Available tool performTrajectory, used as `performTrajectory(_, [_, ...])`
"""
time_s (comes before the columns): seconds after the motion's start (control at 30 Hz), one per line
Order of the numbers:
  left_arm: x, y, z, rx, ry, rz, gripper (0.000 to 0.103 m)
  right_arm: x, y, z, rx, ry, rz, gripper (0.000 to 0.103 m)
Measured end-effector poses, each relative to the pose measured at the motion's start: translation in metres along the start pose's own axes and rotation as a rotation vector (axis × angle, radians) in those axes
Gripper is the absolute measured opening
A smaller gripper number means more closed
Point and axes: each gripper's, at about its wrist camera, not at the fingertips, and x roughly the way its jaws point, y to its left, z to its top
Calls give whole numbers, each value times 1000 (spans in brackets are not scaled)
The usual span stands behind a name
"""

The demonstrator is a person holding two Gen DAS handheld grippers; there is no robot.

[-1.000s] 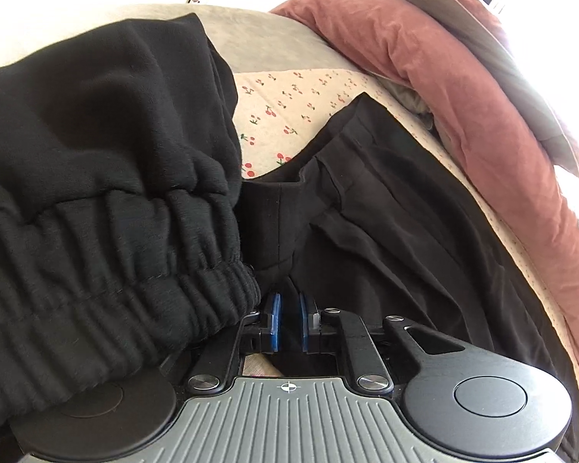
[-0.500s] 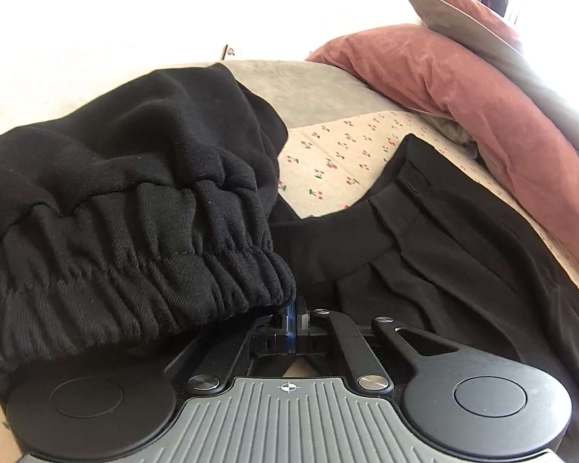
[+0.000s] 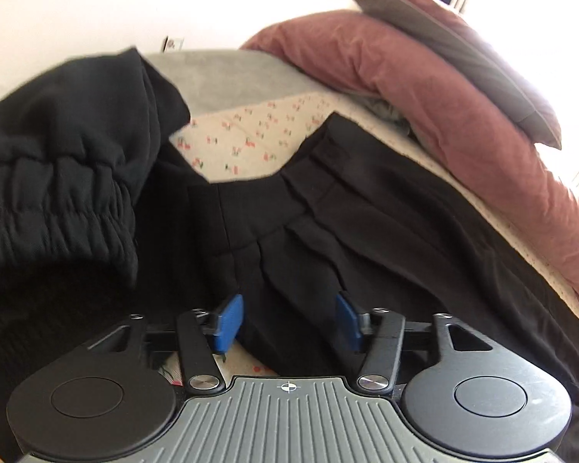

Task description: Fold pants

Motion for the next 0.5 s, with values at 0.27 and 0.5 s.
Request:
performTrajectory(0.27, [28,-5,8,-30,-5,35,2,32,-14,17,86,-1,-18,29])
performTrajectory(0.5, [-19,2,15,-29,-121,55,1,21,-6,26,27,-86,18,0])
